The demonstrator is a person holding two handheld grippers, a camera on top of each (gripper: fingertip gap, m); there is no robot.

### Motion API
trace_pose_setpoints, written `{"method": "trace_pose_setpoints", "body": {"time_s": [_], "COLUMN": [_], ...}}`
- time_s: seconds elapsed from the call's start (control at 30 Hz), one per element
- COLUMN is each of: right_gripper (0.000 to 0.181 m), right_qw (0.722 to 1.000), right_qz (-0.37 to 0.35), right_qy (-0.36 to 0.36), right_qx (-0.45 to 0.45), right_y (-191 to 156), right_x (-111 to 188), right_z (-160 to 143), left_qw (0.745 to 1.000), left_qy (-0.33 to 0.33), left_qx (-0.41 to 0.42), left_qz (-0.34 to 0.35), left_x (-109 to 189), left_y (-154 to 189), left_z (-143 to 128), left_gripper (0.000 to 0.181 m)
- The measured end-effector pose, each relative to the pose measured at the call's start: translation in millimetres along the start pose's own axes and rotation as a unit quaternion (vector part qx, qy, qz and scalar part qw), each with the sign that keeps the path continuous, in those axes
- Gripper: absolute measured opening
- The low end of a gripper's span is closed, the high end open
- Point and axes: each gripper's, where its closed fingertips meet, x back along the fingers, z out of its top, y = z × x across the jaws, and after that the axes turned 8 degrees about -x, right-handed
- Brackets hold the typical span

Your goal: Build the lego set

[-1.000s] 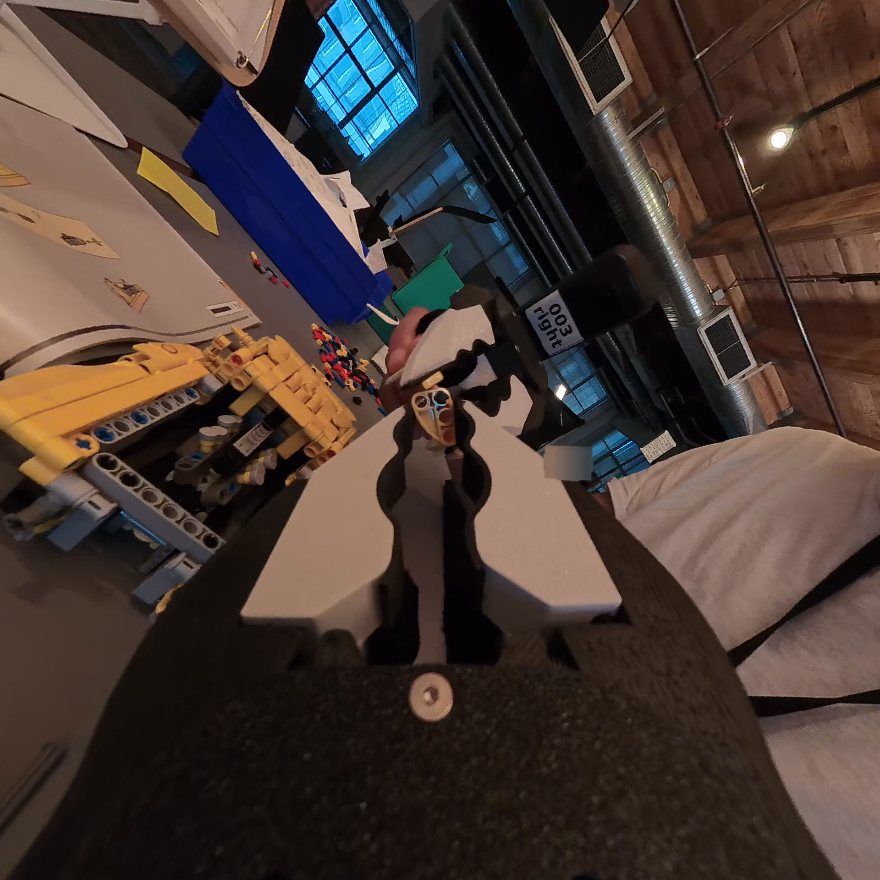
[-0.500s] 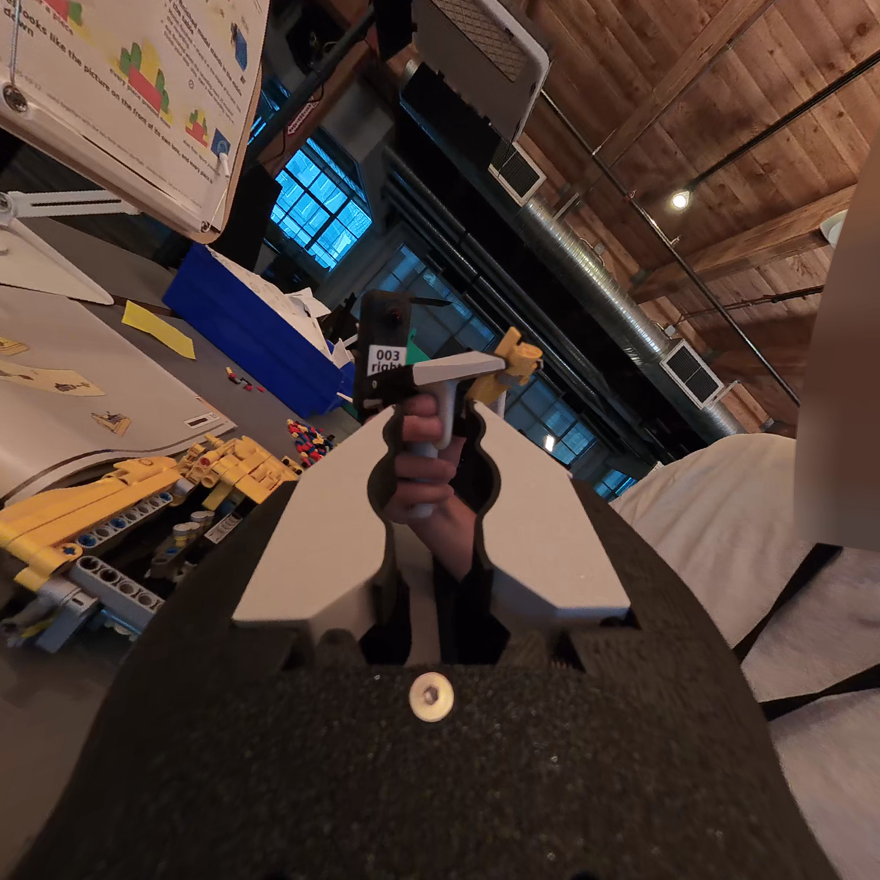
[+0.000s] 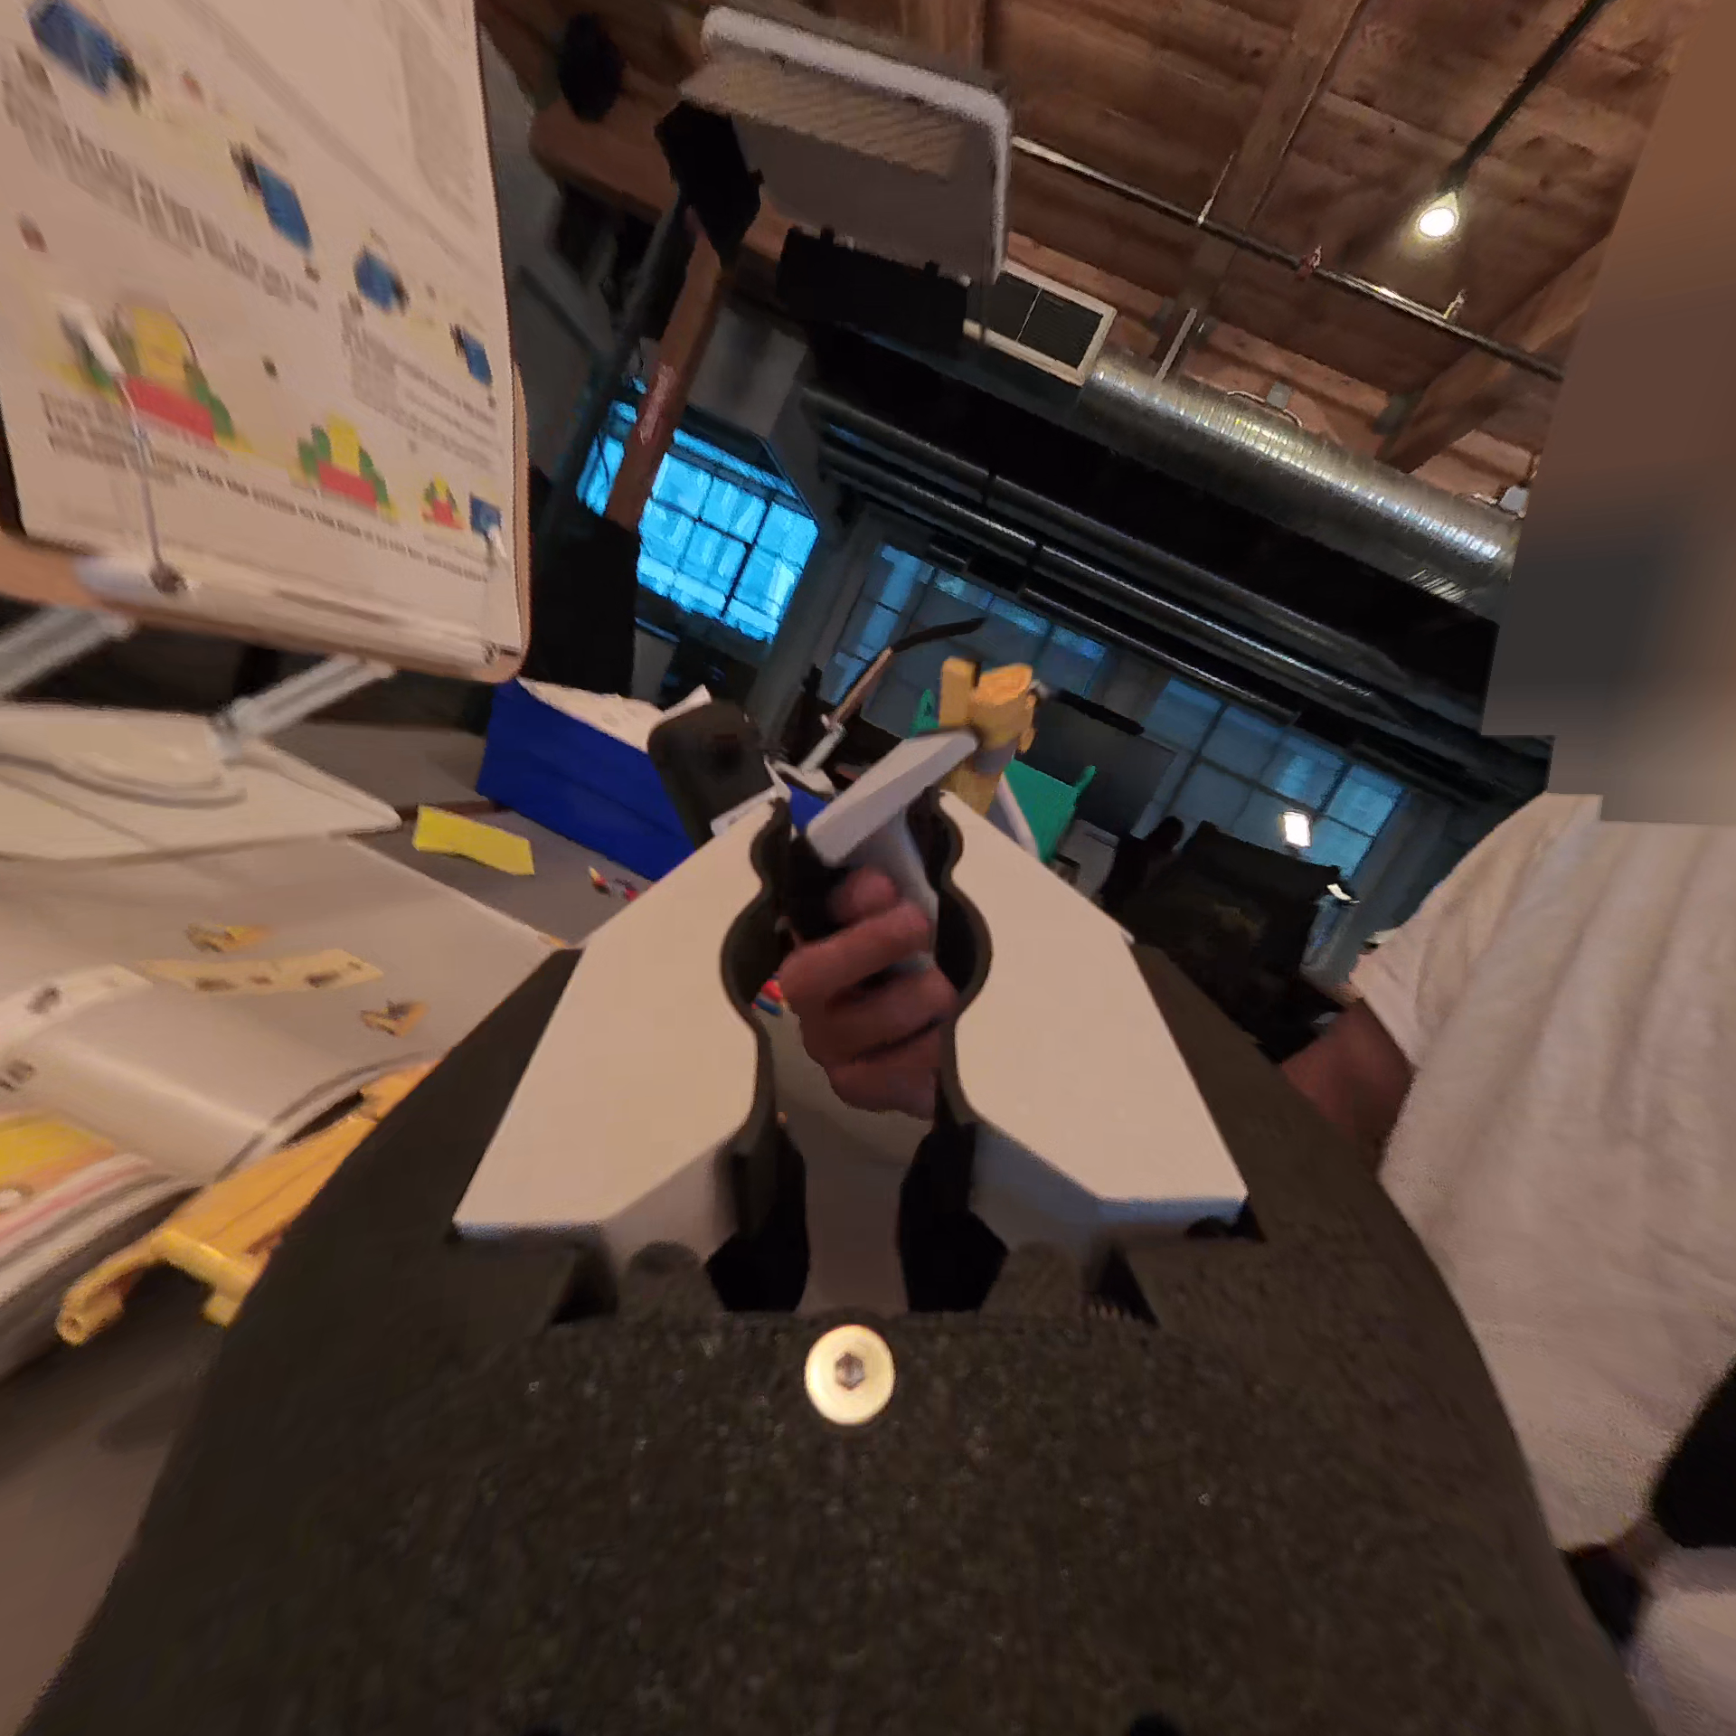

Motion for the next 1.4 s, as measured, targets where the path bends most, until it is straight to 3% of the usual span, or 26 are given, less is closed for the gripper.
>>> {"method": "trace_pose_setpoints", "body": {"time_s": [0.17,0.3,0.77,0.9,1.17,1.4], "right_gripper": [0.027,0.028,0.027,0.026,0.025,0.037], "right_qw": [0.994,0.984,0.962,0.949,0.961,0.985], "right_qz": [-0.064,-0.081,-0.043,-0.028,-0.076,-0.075], "right_qy": [-0.053,-0.098,-0.158,-0.167,-0.134,-0.109], "right_qx": [-0.078,-0.125,-0.219,-0.267,-0.231,-0.112], "right_y": [33,48,46,44,52,37], "right_x": [-6,-10,-15,-13,-7,-14], "right_z": [-22,-44,-75,-80,-66,-49], "left_qw": [0.991,0.988,0.969,0.956,0.929,0.955], "left_qy": [0.03,0.02,-0.061,-0.086,-0.118,-0.028], "left_qx": [-0.126,-0.127,-0.188,-0.243,-0.34,-0.288], "left_qz": [-0.046,-0.086,-0.145,-0.141,-0.084,-0.067], "left_x": [-2,-2,-2,-2,-6,-6], "left_y": [36,52,78,83,68,67], "left_z": [6,2,-28,-34,-36,-7], "left_gripper": [0.03,0.03,0.014,0.013,0.012,0.012]}}
